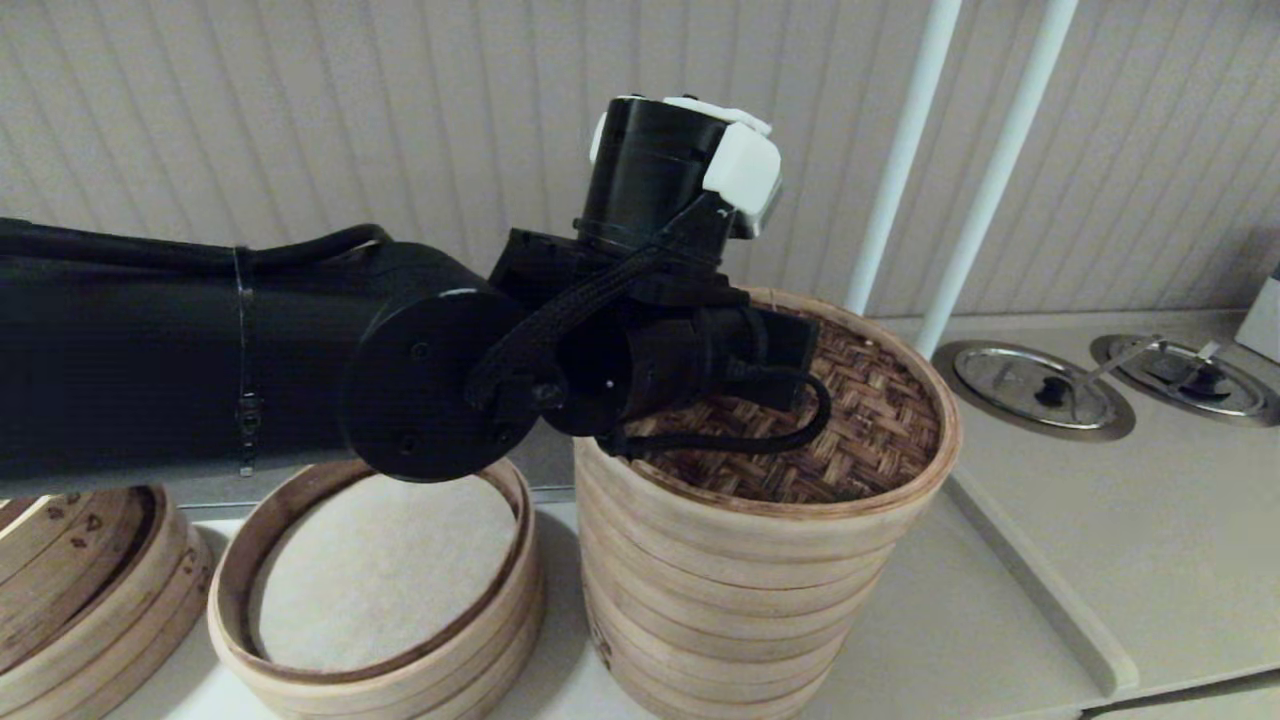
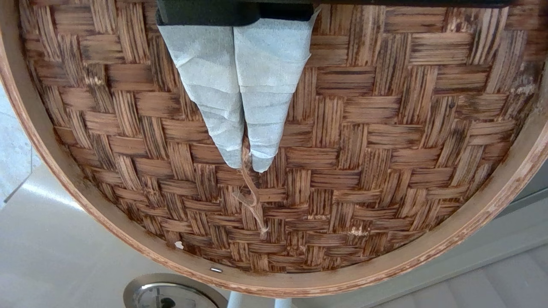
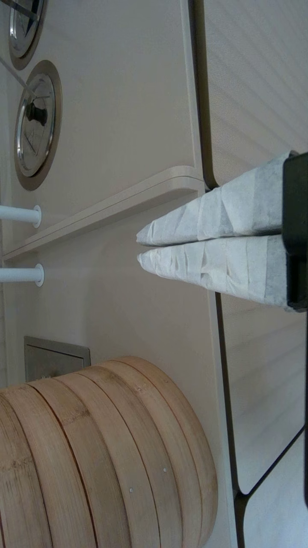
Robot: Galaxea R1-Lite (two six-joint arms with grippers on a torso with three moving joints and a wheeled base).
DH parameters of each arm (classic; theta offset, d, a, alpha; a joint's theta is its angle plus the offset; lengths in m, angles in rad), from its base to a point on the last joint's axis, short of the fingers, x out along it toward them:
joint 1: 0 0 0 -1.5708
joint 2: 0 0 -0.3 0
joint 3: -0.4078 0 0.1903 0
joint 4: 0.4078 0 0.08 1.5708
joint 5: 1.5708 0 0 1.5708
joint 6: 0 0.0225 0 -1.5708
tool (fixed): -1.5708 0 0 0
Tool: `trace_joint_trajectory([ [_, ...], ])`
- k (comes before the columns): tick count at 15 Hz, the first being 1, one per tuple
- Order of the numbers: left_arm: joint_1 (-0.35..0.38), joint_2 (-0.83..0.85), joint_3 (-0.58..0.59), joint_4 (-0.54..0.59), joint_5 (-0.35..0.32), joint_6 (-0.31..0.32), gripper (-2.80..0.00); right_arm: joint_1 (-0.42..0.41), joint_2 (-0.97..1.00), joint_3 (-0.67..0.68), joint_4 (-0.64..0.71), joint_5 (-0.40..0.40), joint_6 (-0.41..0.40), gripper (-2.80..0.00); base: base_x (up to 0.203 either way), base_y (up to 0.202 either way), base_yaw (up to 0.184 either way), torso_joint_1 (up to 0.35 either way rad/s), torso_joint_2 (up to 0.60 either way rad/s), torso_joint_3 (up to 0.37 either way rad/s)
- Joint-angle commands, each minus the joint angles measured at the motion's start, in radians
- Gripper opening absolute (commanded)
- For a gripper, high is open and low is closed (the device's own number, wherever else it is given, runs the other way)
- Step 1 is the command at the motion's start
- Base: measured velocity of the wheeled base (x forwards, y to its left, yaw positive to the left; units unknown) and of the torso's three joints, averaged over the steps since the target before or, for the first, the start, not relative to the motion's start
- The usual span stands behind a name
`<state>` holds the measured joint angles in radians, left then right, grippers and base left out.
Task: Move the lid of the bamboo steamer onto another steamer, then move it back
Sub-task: Put the steamer
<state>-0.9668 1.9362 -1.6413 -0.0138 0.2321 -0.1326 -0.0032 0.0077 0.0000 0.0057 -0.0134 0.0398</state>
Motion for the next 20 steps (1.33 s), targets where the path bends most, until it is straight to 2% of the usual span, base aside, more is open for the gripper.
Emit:
trace_joint_trajectory([
  [1, 0.000, 0.012, -0.003, -0.002, 0.001, -0.002, -2.80, 0.000, 0.000, 0.003, 0.000, 0.001, 0.000, -2.80, 0.000, 0.000, 0.000, 0.000, 0.00, 0.000],
  [20, 0.028, 0.018, -0.035, 0.000, 0.001, -0.009, -2.80, 0.000, 0.000, 0.003, 0.000, 0.000, 0.000, -2.80, 0.000, 0.000, 0.000, 0.000, 0.00, 0.000],
])
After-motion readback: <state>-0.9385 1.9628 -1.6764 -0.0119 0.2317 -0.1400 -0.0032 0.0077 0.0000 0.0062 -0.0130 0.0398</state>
